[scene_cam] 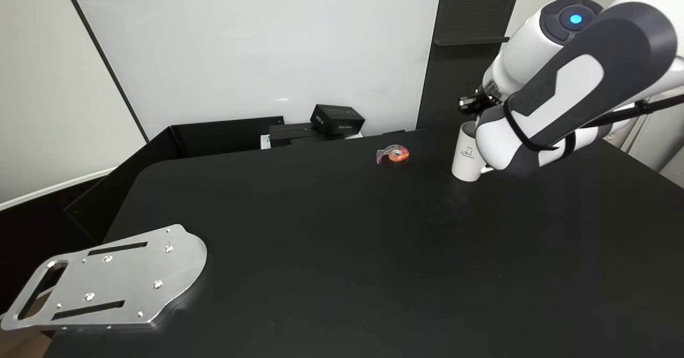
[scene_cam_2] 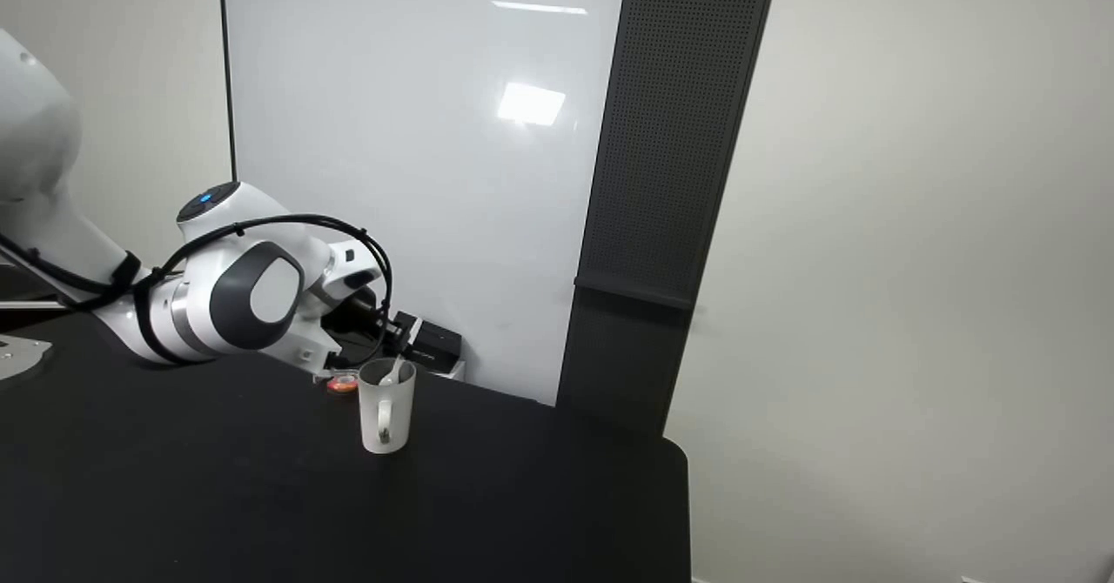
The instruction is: Put the white spoon into the mug cup
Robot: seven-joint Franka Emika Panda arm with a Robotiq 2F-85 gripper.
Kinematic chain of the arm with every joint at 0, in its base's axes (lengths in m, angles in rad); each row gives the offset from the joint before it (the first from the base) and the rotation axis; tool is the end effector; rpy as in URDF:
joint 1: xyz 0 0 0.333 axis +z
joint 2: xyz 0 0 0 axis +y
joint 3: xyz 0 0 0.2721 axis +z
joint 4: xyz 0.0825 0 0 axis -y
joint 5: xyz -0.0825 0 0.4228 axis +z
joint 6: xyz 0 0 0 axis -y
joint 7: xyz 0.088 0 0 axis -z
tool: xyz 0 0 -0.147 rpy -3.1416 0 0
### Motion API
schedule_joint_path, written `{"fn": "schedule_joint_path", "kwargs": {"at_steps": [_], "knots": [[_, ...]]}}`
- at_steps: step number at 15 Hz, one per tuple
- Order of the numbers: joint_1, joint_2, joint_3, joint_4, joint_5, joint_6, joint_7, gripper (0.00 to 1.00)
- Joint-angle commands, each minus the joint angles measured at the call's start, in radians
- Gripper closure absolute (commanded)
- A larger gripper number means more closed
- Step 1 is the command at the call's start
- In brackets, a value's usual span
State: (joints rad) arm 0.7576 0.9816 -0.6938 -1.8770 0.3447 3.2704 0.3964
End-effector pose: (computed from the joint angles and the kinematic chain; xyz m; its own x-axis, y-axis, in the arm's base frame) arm 0.6791 0.0157 0.0791 0.7044 -0.1398 0.6959 -0.3129 -0.9412 0.1276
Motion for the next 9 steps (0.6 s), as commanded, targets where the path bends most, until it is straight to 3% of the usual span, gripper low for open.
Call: {"fn": "schedule_joint_path", "kwargs": {"at_steps": [1,9], "knots": [[0.030,0.011,-0.028,-0.017,0.026,0.002,-0.011,0.60],[0.008,-0.035,-0.017,0.002,-0.008,-0.101,-0.028,0.07]]}}
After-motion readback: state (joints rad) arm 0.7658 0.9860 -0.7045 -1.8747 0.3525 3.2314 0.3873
